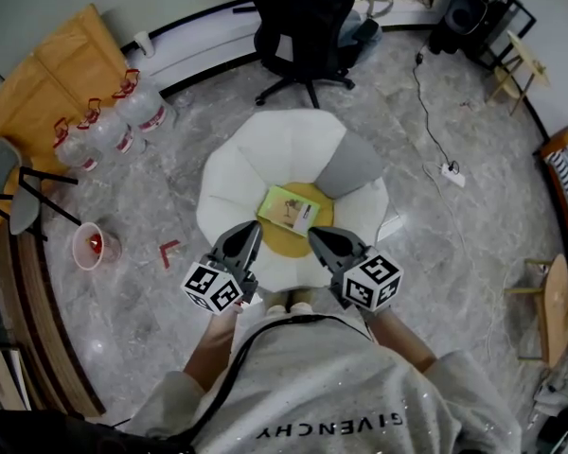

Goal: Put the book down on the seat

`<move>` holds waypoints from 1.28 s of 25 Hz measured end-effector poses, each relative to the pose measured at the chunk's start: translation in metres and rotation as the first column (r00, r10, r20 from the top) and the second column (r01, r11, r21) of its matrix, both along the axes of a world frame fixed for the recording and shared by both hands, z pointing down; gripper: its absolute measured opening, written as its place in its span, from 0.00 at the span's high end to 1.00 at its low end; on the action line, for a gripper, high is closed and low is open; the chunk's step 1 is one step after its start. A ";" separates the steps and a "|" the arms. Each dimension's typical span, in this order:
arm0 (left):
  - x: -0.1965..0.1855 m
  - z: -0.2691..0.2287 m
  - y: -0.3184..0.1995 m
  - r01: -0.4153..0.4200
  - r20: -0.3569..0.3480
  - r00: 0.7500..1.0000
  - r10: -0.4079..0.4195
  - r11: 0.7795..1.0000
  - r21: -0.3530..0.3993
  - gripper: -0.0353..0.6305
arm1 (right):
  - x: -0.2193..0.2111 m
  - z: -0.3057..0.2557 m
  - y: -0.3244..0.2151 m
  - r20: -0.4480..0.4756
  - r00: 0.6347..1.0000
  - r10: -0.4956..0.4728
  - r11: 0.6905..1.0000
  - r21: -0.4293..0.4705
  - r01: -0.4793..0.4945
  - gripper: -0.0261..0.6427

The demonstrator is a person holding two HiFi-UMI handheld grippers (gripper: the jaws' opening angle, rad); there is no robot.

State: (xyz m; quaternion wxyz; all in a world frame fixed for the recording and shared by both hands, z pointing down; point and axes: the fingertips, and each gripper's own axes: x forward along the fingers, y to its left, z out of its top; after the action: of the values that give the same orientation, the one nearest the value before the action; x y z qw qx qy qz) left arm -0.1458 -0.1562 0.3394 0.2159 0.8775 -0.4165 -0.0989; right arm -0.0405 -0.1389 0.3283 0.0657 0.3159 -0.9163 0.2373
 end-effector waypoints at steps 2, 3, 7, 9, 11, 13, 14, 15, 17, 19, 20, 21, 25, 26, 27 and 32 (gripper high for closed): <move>0.001 -0.002 0.000 -0.002 -0.005 1.000 0.002 1.000 0.004 0.91 | 0.001 -0.003 0.000 0.001 1.000 0.004 1.000 0.005 -0.004 0.94; 0.002 -0.003 0.000 -0.003 -0.007 1.000 0.003 1.000 0.004 0.91 | 0.001 -0.004 0.000 0.001 1.000 0.006 1.000 0.007 -0.006 0.94; 0.004 -0.005 0.003 -0.006 -0.014 1.000 0.006 1.000 0.004 0.91 | 0.004 -0.006 0.002 0.006 1.000 0.011 1.000 0.015 -0.012 0.94; 0.004 -0.007 0.004 -0.008 -0.014 1.000 0.008 1.000 0.009 0.91 | 0.005 -0.008 0.001 0.009 1.000 0.019 1.000 0.020 -0.019 0.94; 0.004 -0.008 0.005 -0.007 -0.015 1.000 0.007 1.000 0.010 0.91 | 0.006 -0.010 0.001 0.010 1.000 0.023 0.999 0.026 -0.023 0.94; 0.002 -0.007 0.006 -0.004 -0.011 1.000 0.004 1.000 0.011 0.91 | 0.005 -0.011 0.001 0.011 1.000 0.021 0.999 0.030 -0.022 0.94; 0.000 -0.007 0.006 -0.003 -0.009 1.000 0.003 1.000 0.013 0.91 | 0.003 -0.011 0.001 0.013 1.000 0.020 0.999 0.031 -0.020 0.94; -0.001 -0.006 0.007 -0.002 -0.008 1.000 0.002 1.000 0.013 0.91 | 0.002 -0.012 0.002 0.015 1.000 0.018 0.999 0.032 -0.018 0.94; -0.004 -0.006 0.009 0.002 -0.011 1.000 -0.002 1.000 0.012 0.91 | 0.000 -0.013 0.002 0.019 1.000 0.015 0.999 0.035 -0.016 0.94; -0.006 -0.007 0.009 0.007 -0.013 1.000 -0.006 1.000 0.014 0.91 | -0.002 -0.015 0.001 0.023 1.000 0.011 0.999 0.043 -0.012 0.94; -0.006 -0.007 0.009 0.008 -0.013 1.000 -0.008 1.000 0.015 0.91 | -0.002 -0.016 0.000 0.024 1.000 0.009 0.999 0.047 -0.010 0.94; -0.007 -0.006 0.009 0.009 -0.012 1.000 -0.009 1.000 0.016 0.91 | -0.003 -0.016 0.000 0.024 1.000 0.007 0.999 0.050 -0.008 0.94; -0.008 -0.005 0.011 0.012 -0.012 1.000 -0.012 1.000 0.010 0.91 | -0.002 -0.016 0.000 0.027 1.000 0.012 0.999 0.050 -0.013 0.94; -0.009 -0.005 0.010 0.012 -0.013 1.000 -0.012 1.000 0.009 0.91 | -0.002 -0.017 -0.001 0.028 0.999 0.017 0.999 0.049 -0.018 0.94; -0.009 -0.005 0.010 0.012 -0.015 1.000 -0.012 1.000 0.008 0.91 | -0.002 -0.017 -0.001 0.028 0.999 0.020 0.999 0.050 -0.022 0.94; -0.009 -0.007 0.009 0.009 -0.019 1.000 -0.009 1.000 0.008 0.91 | 0.002 -0.020 -0.001 0.026 0.999 0.028 0.998 0.059 -0.029 0.94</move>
State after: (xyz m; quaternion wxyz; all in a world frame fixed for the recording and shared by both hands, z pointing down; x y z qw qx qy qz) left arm -0.1544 -0.1469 0.3328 0.2160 0.8755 -0.4180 -0.1100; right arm -0.0385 -0.1401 0.3083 0.0414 0.3277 -0.9191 0.2147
